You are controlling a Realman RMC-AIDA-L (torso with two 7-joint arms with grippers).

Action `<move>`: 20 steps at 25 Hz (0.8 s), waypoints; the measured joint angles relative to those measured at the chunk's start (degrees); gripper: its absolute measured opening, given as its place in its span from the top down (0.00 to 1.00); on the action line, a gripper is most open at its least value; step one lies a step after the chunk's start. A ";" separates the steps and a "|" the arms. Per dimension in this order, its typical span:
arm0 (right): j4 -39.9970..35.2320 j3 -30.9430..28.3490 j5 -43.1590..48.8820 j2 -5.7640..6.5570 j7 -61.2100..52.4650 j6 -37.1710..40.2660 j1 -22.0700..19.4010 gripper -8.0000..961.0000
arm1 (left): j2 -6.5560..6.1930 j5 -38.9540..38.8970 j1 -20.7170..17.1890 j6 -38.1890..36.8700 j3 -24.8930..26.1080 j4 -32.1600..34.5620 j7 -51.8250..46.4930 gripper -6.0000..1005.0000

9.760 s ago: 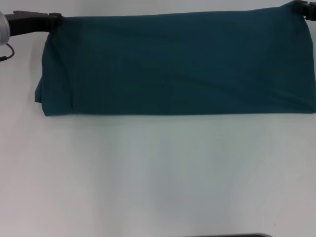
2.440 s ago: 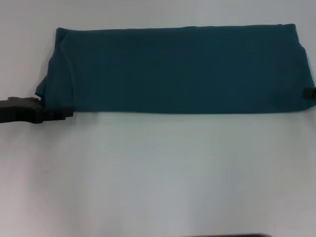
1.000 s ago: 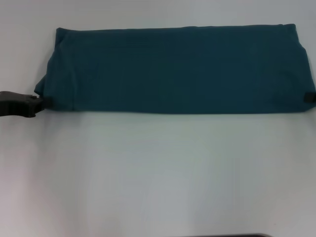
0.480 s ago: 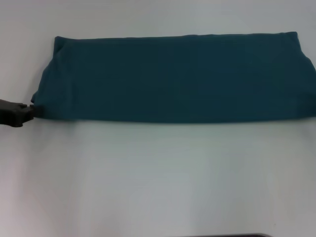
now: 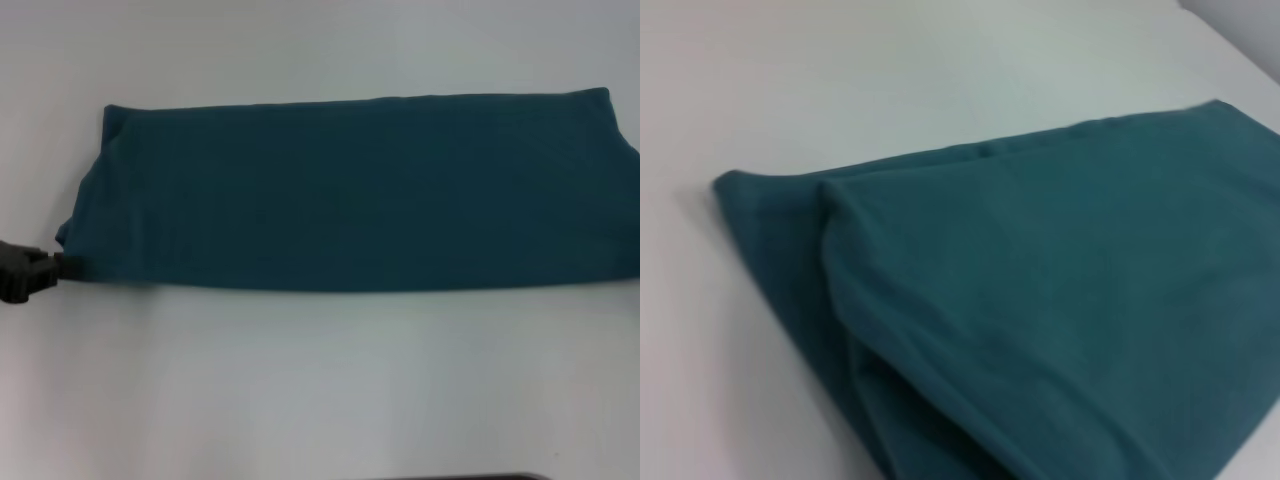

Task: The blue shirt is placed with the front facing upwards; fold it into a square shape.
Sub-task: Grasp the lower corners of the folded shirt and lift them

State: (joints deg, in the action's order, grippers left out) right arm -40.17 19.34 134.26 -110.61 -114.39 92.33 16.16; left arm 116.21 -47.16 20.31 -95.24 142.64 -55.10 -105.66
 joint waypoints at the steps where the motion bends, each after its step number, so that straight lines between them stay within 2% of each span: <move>1: 0.00 -0.02 0.00 0.02 0.29 0.56 -0.27 0.98 | 0.00 0.07 -0.35 -1.25 0.05 -0.51 0.26 0.97; 9: 0.00 -0.73 0.10 0.04 2.57 5.36 -3.29 0.98 | 0.15 3.25 -1.49 -8.02 0.69 -2.64 0.91 0.96; 20: 0.01 -3.07 0.38 0.80 3.61 7.76 -6.44 0.98 | -0.23 6.64 -1.55 -11.41 0.81 -2.35 1.32 0.95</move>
State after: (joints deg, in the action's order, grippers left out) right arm -40.16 16.27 134.64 -109.81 -110.77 100.09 9.72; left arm 115.98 -40.52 18.75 -106.65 143.45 -57.45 -104.34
